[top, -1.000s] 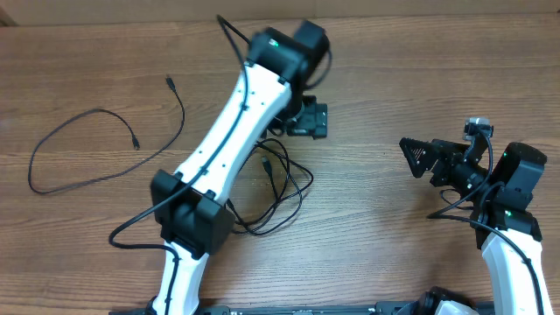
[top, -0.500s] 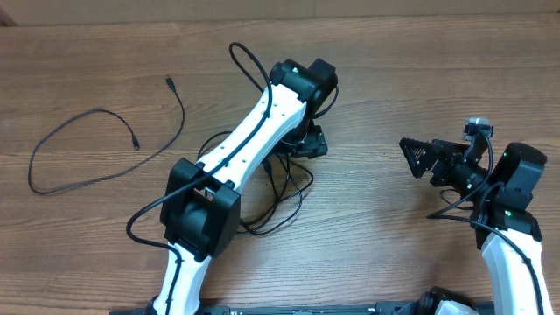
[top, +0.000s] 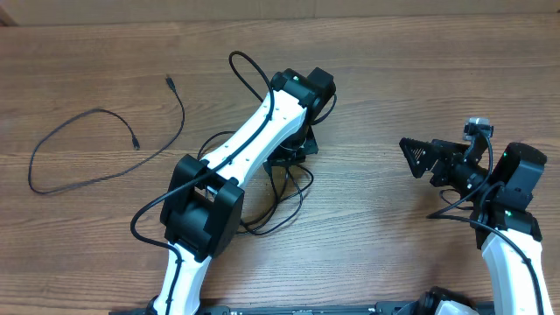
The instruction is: Untangle cables
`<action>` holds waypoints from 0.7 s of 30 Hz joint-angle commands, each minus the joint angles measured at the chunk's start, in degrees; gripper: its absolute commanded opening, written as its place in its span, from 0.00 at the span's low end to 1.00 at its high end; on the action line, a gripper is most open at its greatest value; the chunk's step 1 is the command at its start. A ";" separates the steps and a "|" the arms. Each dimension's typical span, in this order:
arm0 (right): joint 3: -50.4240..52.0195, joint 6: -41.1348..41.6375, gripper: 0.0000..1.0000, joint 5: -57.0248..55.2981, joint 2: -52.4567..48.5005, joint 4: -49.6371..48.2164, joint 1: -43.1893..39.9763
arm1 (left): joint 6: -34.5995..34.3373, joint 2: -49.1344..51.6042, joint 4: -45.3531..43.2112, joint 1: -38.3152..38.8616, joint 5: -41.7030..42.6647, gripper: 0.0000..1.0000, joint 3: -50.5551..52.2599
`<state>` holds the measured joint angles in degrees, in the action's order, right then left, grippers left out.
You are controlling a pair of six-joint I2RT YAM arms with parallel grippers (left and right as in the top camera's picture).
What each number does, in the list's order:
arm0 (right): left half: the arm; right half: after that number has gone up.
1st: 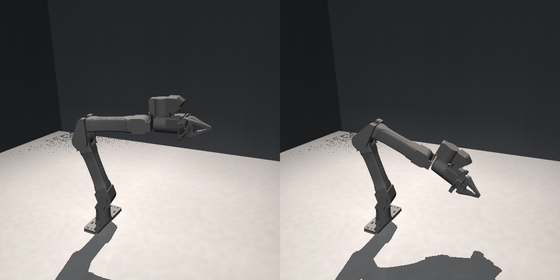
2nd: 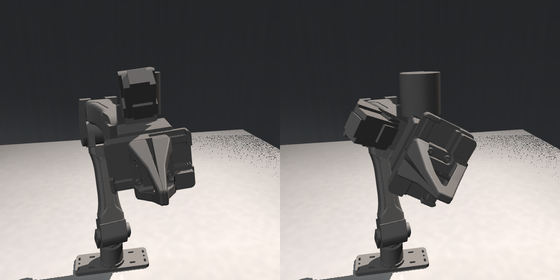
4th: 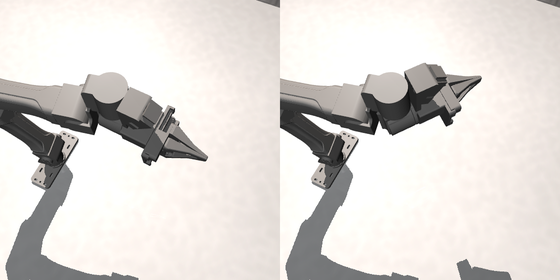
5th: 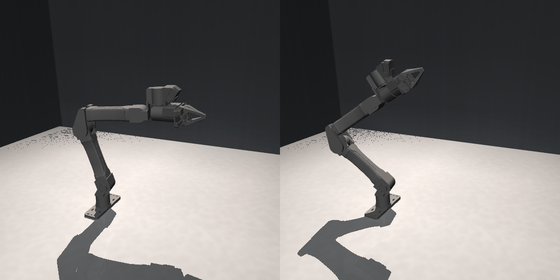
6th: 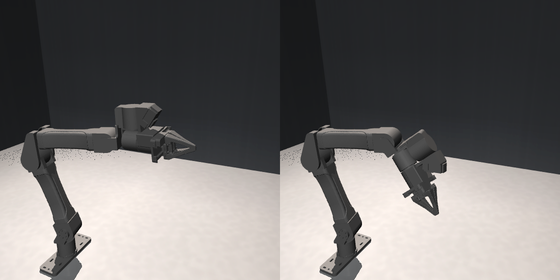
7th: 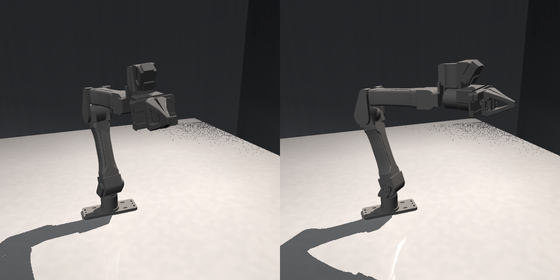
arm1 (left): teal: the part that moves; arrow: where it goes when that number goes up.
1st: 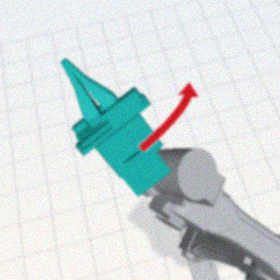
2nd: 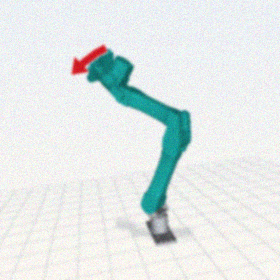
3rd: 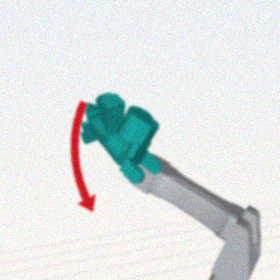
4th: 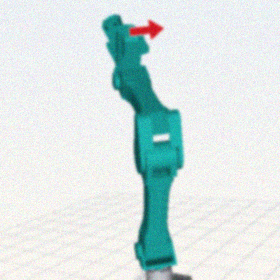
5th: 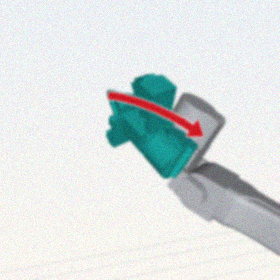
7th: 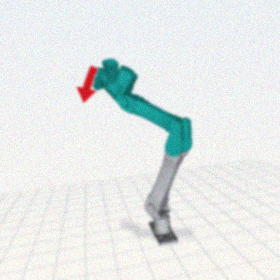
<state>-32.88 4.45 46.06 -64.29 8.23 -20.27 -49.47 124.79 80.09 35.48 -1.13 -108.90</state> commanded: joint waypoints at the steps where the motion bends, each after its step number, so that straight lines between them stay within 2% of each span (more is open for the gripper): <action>1: -0.50 -0.44 1.00 -0.11 -0.02 -0.11 -0.37 | -0.50 0.59 -0.48 -0.20 -0.37 0.04 0.50; 7: -0.50 -0.44 1.00 -0.11 -0.02 -0.13 -0.37 | 1.70 0.04 0.72 -0.33 -1.01 0.04 -0.52; 10: -0.50 -0.46 1.00 -0.13 -0.02 -0.13 -0.37 | 2.36 -1.18 5.70 -0.72 -4.70 0.04 -4.61; 14: -0.50 -0.46 1.00 -0.15 -0.02 -0.28 -0.37 | 3.04 -4.15 16.26 -1.57 -10.19 0.04 -16.68; 18: -0.50 -0.46 1.00 -0.15 -0.02 -0.35 -0.37 | 14.53 -9.33 16.72 -1.84 -9.14 0.04 -29.16; 21: -0.52 -0.44 1.00 -0.13 -0.02 -0.35 -0.37 | 16.09 -13.86 16.57 -1.90 -12.07 0.04 -38.95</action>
<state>-32.88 4.45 46.06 -64.29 8.19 -20.27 -38.94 118.41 96.25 33.67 -9.17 -139.41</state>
